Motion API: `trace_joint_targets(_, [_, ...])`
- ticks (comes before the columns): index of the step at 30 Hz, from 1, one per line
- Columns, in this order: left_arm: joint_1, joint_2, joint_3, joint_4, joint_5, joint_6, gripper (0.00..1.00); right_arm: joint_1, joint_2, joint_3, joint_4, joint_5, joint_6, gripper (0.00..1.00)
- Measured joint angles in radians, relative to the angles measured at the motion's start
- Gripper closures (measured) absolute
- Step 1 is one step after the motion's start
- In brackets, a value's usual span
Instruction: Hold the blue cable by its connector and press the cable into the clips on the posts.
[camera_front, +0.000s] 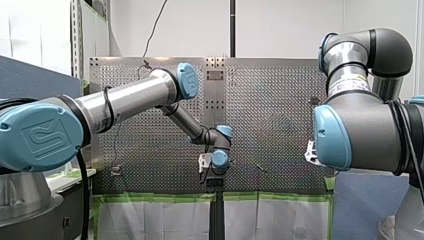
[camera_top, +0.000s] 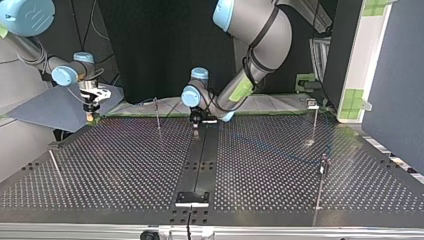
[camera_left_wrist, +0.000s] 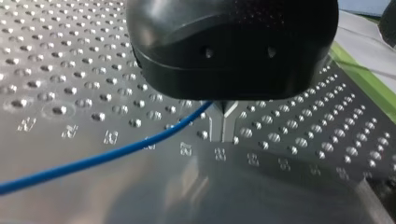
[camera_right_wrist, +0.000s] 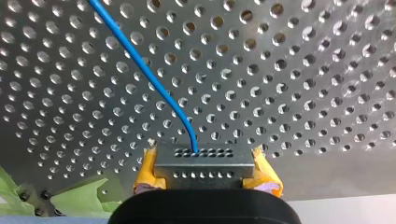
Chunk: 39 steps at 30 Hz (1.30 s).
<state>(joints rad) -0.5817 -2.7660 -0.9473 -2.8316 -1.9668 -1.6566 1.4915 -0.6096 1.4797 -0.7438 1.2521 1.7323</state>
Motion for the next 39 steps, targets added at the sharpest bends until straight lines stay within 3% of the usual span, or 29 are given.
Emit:
trace_joint_targets(6, [0.014,0.0,0.001,-0.003,0.0,0.001,1.0,0.004,0.039,-0.038,0.015,0.0,-0.002,1.0])
trace_joint_targets(12, [0.018,0.0,-0.001,-0.011,0.0,0.001,1.0,0.019,0.086,-0.092,0.059,-0.014,-0.021,1.0])
trace_joint_targets(18, [0.005,-0.01,-0.025,-0.017,0.0,0.007,1.0,0.032,0.097,-0.124,0.078,-0.028,-0.028,1.0])
trace_joint_targets(24, [0.006,-0.051,0.013,-0.054,-0.018,0.021,1.0,0.042,0.098,-0.15,0.077,-0.028,-0.025,1.0])
trace_joint_targets(34, [0.019,-0.064,0.099,-0.121,-0.032,0.03,1.0,0.04,0.104,-0.192,0.075,0.028,-0.01,1.0])
trace_joint_targets(39, [0.021,-0.061,0.093,-0.124,-0.034,0.033,1.0,0.039,0.106,-0.197,0.076,0.034,-0.01,1.0])
